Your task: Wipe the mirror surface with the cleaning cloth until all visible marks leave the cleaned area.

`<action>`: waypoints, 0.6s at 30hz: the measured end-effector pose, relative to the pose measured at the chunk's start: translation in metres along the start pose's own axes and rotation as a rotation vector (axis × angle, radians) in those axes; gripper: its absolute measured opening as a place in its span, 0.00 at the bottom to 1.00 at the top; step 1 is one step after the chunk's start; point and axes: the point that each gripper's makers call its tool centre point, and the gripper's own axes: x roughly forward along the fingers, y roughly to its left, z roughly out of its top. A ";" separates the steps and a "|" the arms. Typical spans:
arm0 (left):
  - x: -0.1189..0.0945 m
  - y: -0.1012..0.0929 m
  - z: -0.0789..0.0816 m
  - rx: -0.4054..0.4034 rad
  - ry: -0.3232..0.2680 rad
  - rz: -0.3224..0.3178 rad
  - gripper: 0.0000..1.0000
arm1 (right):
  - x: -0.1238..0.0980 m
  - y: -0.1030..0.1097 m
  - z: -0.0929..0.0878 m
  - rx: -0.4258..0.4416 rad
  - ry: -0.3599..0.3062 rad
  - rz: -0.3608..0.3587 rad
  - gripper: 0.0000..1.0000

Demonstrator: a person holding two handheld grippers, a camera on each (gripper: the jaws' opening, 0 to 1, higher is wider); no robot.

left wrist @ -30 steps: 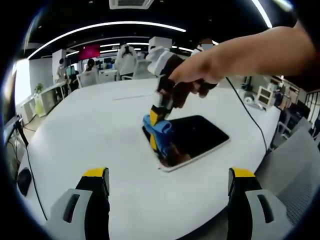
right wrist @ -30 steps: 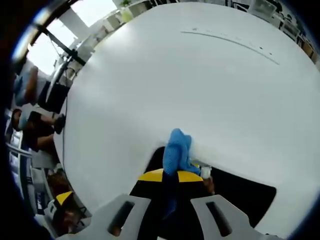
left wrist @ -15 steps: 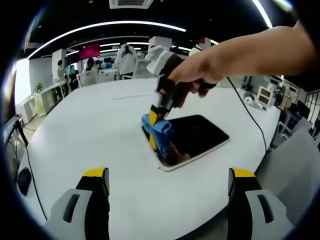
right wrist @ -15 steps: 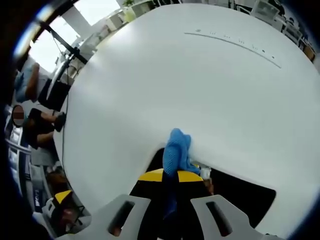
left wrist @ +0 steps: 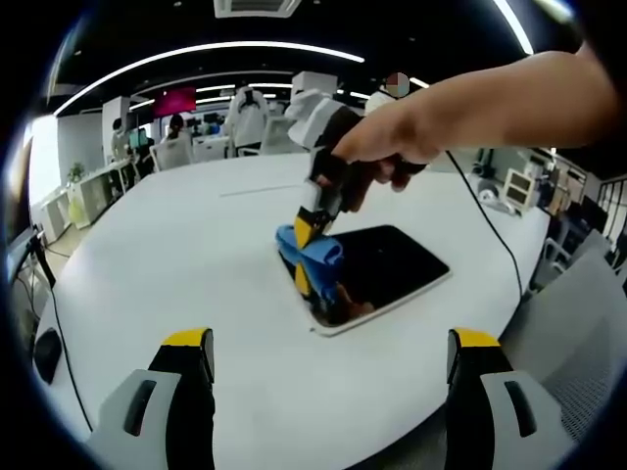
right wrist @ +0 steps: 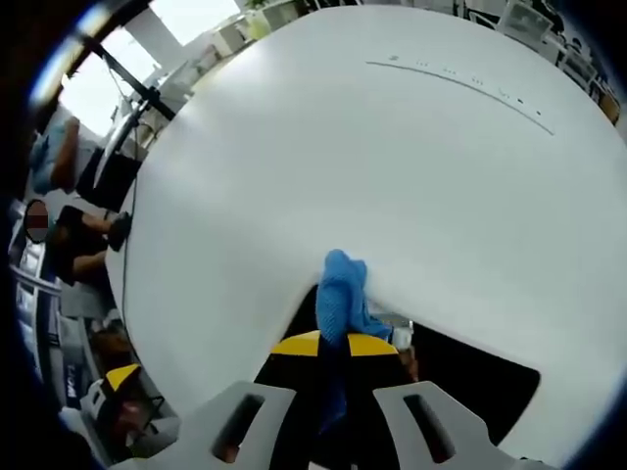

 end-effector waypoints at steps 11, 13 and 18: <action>0.001 0.000 -0.001 0.004 0.002 -0.003 1.00 | 0.002 0.005 -0.006 -0.009 0.011 0.009 0.03; 0.001 0.000 -0.001 0.004 0.002 -0.004 1.00 | 0.002 0.007 -0.008 -0.013 0.013 0.011 0.03; 0.001 0.000 -0.001 0.006 0.004 -0.005 1.00 | 0.001 0.012 -0.013 -0.019 0.018 0.017 0.03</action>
